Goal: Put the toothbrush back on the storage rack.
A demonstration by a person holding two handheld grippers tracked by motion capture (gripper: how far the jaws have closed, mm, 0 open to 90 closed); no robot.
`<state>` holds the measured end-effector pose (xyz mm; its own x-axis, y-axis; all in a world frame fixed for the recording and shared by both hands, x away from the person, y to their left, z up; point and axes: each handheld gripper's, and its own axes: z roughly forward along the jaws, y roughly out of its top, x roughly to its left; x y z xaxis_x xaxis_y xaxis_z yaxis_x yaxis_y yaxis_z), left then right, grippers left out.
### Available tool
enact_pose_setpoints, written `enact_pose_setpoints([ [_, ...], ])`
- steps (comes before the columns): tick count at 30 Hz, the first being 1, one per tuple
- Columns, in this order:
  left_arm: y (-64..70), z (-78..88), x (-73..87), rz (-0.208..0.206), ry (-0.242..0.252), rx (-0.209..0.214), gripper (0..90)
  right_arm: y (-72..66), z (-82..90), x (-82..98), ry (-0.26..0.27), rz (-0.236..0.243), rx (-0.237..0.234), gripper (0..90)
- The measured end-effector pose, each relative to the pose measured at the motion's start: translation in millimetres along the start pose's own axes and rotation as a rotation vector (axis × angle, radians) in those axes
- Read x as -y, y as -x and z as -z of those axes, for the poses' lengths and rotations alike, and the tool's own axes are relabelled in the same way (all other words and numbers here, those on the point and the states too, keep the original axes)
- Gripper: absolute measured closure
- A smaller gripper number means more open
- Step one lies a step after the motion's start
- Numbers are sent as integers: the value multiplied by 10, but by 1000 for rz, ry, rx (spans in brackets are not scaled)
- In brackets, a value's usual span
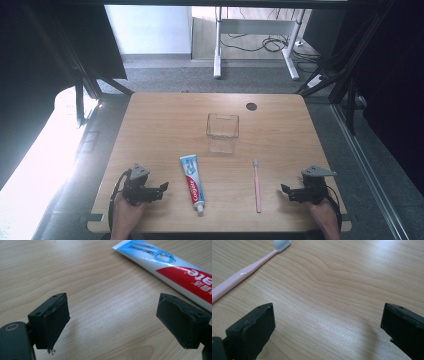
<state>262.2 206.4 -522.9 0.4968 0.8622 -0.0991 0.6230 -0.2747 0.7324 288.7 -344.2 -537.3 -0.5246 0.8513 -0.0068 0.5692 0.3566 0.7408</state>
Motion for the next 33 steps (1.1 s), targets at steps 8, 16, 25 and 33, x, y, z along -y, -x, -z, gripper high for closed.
enact_pose_setpoints([
  [8, 13, -31, 6, -29, -32, -17, 113, -14, 5, -2, -3, 25, 9, 0],
  [16, 2, -38, 14, -33, -34, -25, 113, -16, 29, -5, 21, 9, 26, 0],
  [25, -12, -35, 21, -31, -33, -28, 113, -20, 23, -5, 8, -23, 13, 30],
  [33, -29, -45, 29, -27, -38, -30, 114, -54, 33, -42, -26, 0, -8, 5],
])
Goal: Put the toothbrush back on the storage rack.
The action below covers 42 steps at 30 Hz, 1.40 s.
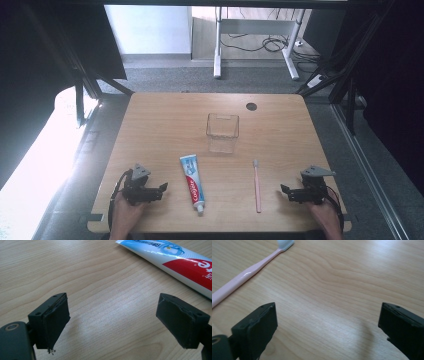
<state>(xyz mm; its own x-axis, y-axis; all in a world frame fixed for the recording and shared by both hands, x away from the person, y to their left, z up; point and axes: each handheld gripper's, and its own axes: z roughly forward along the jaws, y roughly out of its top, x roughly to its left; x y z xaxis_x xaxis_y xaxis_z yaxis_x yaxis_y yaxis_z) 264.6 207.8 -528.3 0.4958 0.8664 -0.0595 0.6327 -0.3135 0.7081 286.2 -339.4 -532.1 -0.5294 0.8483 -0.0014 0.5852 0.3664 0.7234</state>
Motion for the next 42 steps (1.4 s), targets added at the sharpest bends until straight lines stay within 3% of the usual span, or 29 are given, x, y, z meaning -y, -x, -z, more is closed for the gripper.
enact_pose_setpoints([
  [2, -12, -13, 9, 1, -8, 0, 114, -24, -2, -18, -21, 21, -11, 0],
  [5, -21, -16, 11, 2, -8, 1, 114, -36, 24, -37, -19, 15, -41, 0],
  [11, -25, -6, 17, 11, 0, 1, 115, -75, 79, -131, -23, 25, -31, 0],
  [18, -34, -7, 21, 13, -2, -1, 115, -139, 99, -197, -40, 13, -60, 0],
  [25, -36, -8, 22, 10, -4, -6, 115, -249, 121, -282, -59, 36, -85, 237],
  [29, -37, -4, 21, 9, -1, -5, 115, -310, 116, -343, -70, 91, -108, 334],
  [33, -33, -7, 20, 1, -1, -6, 115, -391, 100, -410, -72, 117, -141, 422],
  [40, -28, -11, 19, -2, -3, -5, 115, -544, 34, -500, -136, 165, -190, 586],
  [42, -27, -13, 19, -3, -3, -5, 115, -611, 7, -542, -153, 191, -211, 672],
])
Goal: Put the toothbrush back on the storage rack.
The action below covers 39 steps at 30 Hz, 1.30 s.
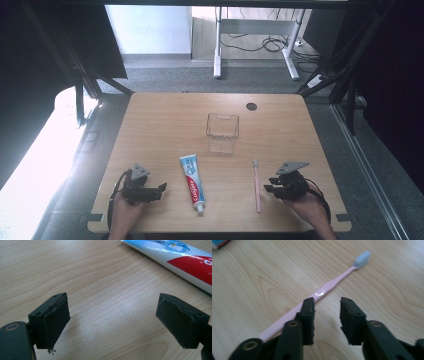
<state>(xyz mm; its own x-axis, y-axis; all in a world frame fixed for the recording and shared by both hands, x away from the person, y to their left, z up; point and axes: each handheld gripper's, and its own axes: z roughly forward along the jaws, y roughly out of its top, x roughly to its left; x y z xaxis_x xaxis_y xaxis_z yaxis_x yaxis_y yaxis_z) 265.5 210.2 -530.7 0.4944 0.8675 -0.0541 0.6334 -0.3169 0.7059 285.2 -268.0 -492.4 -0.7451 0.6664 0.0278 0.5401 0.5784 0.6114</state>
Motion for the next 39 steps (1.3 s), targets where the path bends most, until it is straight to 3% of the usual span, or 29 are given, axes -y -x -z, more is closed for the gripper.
enact_pose_setpoints([
  [8, 5, -2, -1, -2, 0, -1, 116, -129, -93, -139, -17, 66, -82, 892],
  [13, 7, -2, -1, -5, 0, -2, 115, -202, -202, -167, -51, 73, -113, 897],
  [17, 8, -4, -2, -8, -3, -1, 116, -258, -273, -169, -48, 72, -124, 897],
  [26, 8, -7, -3, -14, -2, -2, 116, -321, -337, -140, -57, 90, -105, 896],
  [39, 20, -19, -3, -13, -8, -6, 116, -236, -274, -43, -86, 69, -83, 895],
])
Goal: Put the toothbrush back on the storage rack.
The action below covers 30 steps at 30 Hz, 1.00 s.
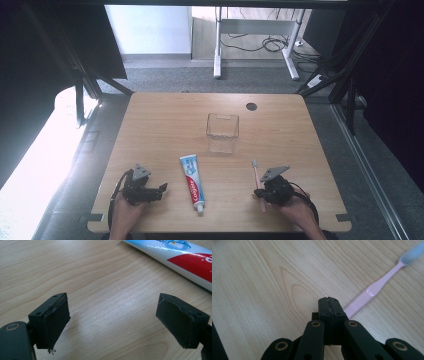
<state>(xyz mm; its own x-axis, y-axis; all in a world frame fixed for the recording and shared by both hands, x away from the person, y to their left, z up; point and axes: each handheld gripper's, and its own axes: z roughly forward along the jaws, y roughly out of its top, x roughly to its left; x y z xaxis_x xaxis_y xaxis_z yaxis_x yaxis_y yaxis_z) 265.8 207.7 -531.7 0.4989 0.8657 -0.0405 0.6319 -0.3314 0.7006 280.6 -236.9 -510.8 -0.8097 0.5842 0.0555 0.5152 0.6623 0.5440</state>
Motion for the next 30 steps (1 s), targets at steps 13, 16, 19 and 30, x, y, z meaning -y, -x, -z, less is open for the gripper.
enact_pose_setpoints([
  [13, 0, -5, -1, 1, -3, -3, 116, 153, 112, 105, -12, -35, 35, 892],
  [16, 0, -5, -1, 2, -5, -2, 116, 187, 129, 129, -16, -43, 46, 891],
  [19, -2, -5, -1, 3, -6, -2, 116, 211, 139, 145, -20, -53, 51, 891],
  [30, -1, 1, -1, 6, -5, -3, 117, 223, 208, 133, -25, -63, 45, 874],
])
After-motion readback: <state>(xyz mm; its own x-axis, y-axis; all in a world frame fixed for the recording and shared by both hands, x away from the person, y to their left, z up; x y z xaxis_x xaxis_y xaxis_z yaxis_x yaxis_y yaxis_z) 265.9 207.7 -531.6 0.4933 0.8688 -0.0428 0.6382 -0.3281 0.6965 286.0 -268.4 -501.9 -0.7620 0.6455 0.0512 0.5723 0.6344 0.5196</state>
